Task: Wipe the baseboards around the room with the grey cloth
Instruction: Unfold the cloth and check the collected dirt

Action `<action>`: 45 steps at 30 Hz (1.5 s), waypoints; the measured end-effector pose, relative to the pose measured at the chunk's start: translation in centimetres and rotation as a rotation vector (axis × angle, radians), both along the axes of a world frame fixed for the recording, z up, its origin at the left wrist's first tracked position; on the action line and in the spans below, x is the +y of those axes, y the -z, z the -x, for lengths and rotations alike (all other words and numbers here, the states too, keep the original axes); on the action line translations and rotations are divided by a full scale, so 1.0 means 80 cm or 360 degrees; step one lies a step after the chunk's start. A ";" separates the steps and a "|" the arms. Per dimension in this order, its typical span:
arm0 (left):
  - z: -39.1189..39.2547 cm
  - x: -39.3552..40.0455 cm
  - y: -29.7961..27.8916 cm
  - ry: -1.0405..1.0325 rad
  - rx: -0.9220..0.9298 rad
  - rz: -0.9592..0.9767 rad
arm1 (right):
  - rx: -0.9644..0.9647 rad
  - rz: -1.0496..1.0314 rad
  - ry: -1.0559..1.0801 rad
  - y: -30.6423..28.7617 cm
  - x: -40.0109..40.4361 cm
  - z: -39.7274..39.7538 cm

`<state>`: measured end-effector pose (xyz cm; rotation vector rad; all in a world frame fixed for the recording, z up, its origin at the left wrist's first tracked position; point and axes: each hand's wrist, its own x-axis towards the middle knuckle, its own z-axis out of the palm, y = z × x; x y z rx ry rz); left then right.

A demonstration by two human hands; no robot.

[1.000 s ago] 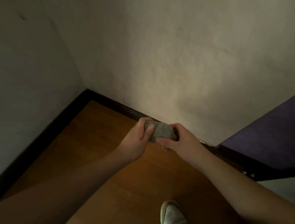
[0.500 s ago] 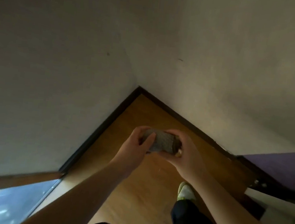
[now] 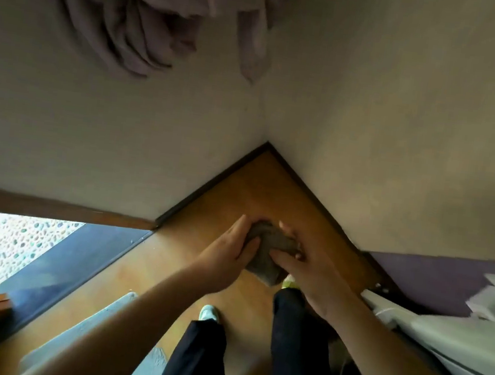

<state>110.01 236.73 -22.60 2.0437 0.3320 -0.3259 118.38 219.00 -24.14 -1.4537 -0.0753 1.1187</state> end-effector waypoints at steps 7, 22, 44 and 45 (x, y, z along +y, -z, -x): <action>0.073 -0.003 -0.079 -0.0342 -0.0203 -0.0228 | -0.0300 0.0207 -0.0358 -0.099 0.005 0.024; 0.381 0.050 -0.149 -0.1036 -0.0449 0.0677 | -0.0143 -0.0127 -0.0472 -0.163 0.130 0.262; 0.425 0.073 -0.149 -0.2051 -0.0545 0.0543 | 0.0174 -0.0287 -0.0307 -0.216 0.231 0.277; 0.420 0.072 -0.148 -0.2082 -0.0506 0.0489 | 0.0170 -0.0288 -0.0292 -0.217 0.234 0.275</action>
